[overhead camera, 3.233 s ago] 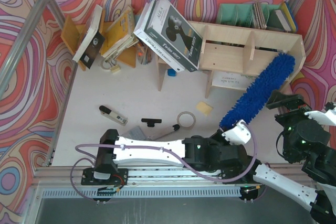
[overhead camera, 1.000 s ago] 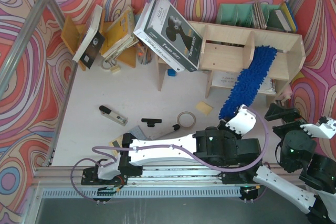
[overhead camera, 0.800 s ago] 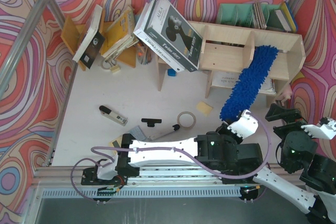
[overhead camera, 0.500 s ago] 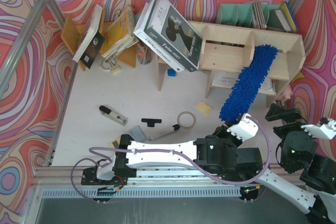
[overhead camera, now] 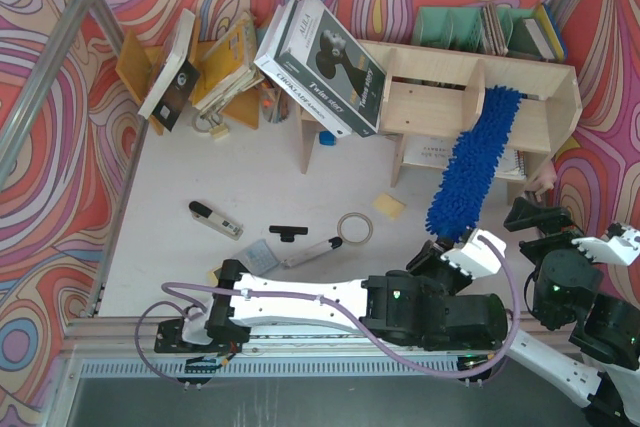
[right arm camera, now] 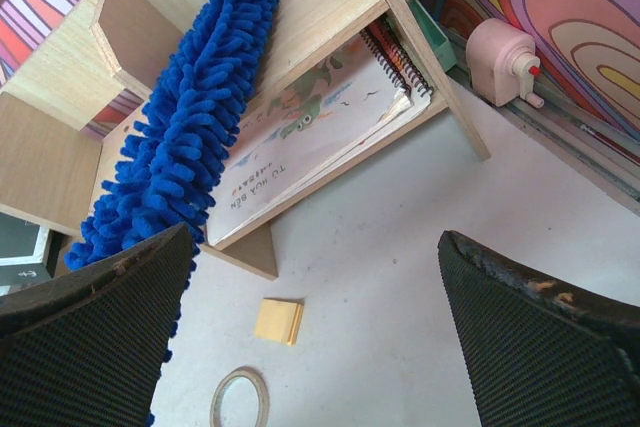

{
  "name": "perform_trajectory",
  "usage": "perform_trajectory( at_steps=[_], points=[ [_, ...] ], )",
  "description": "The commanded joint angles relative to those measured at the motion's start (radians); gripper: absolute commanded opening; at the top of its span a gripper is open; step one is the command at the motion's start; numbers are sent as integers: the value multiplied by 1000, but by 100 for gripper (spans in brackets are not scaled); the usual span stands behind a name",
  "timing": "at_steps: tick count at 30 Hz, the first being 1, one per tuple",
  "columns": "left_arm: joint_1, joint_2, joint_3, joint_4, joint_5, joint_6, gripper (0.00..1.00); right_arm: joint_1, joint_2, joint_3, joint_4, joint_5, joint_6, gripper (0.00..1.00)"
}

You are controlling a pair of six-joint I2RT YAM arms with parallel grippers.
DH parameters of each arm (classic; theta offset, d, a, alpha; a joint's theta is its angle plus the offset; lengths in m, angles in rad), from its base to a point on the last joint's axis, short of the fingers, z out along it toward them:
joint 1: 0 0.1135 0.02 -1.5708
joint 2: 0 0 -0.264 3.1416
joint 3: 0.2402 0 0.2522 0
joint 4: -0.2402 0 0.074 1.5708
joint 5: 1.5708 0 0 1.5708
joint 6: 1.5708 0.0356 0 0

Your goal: Dust the bookshelf with a duster

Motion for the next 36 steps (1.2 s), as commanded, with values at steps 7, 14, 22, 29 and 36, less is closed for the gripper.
perform_trajectory(
  at_steps=[7,14,22,29,36],
  points=[
    [-39,-74,-66,263,-129,188,0,1,-17,-5,-4,19,1,99],
    [-27,-90,-132,250,-66,126,0,1,-51,-9,-8,19,19,99],
    [53,-124,-195,179,155,-27,0,1,-38,-11,-8,17,17,99],
    [122,-163,-246,184,294,-84,0,1,-30,-12,-5,13,17,99],
    [139,-132,-197,149,325,-79,1,0,-28,-14,-4,11,17,99]
  ],
)
